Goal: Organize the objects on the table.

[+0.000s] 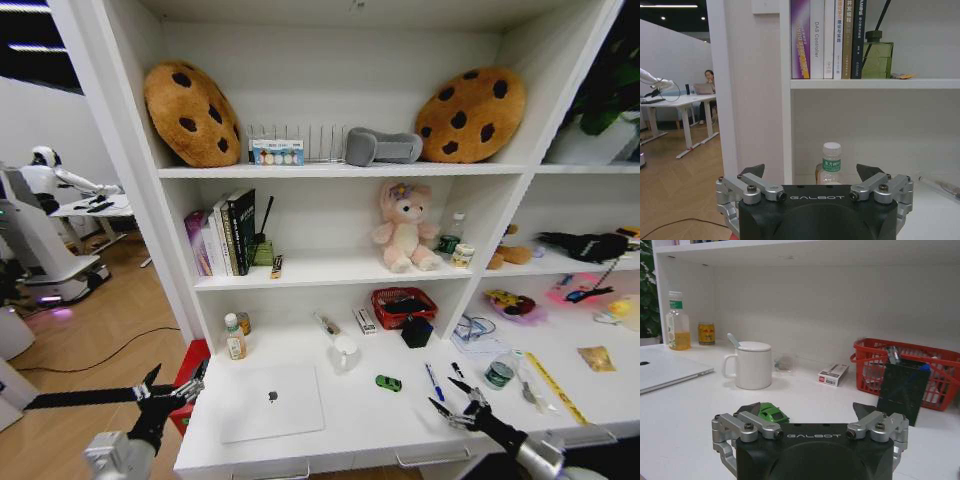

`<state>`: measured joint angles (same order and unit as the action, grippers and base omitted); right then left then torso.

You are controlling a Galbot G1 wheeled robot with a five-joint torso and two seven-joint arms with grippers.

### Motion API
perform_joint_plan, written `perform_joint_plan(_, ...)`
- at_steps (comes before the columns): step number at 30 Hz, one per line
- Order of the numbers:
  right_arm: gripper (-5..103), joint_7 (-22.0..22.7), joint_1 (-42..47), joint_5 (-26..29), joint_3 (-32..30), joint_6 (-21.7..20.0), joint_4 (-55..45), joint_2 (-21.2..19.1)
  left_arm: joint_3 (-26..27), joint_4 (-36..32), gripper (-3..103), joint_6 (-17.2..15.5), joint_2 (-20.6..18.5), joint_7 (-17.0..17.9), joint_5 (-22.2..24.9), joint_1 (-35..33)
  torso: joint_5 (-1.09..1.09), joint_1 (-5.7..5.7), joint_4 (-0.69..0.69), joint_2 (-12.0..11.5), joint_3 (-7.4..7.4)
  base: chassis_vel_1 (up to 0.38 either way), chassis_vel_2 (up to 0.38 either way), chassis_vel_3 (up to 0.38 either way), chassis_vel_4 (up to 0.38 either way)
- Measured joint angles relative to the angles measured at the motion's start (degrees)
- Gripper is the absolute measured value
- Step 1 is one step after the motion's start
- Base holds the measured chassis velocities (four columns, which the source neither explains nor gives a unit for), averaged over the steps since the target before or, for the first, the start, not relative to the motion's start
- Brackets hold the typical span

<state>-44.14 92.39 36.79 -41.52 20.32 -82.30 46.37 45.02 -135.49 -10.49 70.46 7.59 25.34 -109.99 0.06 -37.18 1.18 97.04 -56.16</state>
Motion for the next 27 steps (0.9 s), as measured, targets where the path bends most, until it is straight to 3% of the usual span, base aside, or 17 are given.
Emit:
perform_joint_plan(2,100,-0.5,-0.6,0.2,0.5,-0.5,0.1,-0.3,0.0,0.0,100,0.0,0.0,0.0,0.1,0.0,0.00,0.00,-0.01,0.0,0.00,0.000,0.000,0.000,0.000)
perform_joint_plan(8,100,-7.4,-7.7,2.1,7.5,-3.3,3.4,-3.9,0.1,0.0,100,-0.2,0.1,0.2,0.3,0.1,-0.01,0.00,-0.03,0.0,0.00,0.000,0.000,0.000,0.000)
perform_joint_plan(13,100,-9.2,-9.7,2.0,9.4,-3.7,5.3,-3.7,-0.1,0.7,100,-0.3,-0.4,0.2,0.2,0.1,-0.01,0.01,0.00,0.0,0.01,0.000,0.000,0.000,0.000)
perform_joint_plan(27,100,-6.8,-20.1,-1.3,17.6,-3.2,12.7,-2.2,0.2,1.2,100,-0.3,-0.4,0.2,0.3,-0.2,-0.01,0.01,-0.02,0.0,0.00,0.000,0.000,0.000,0.000)
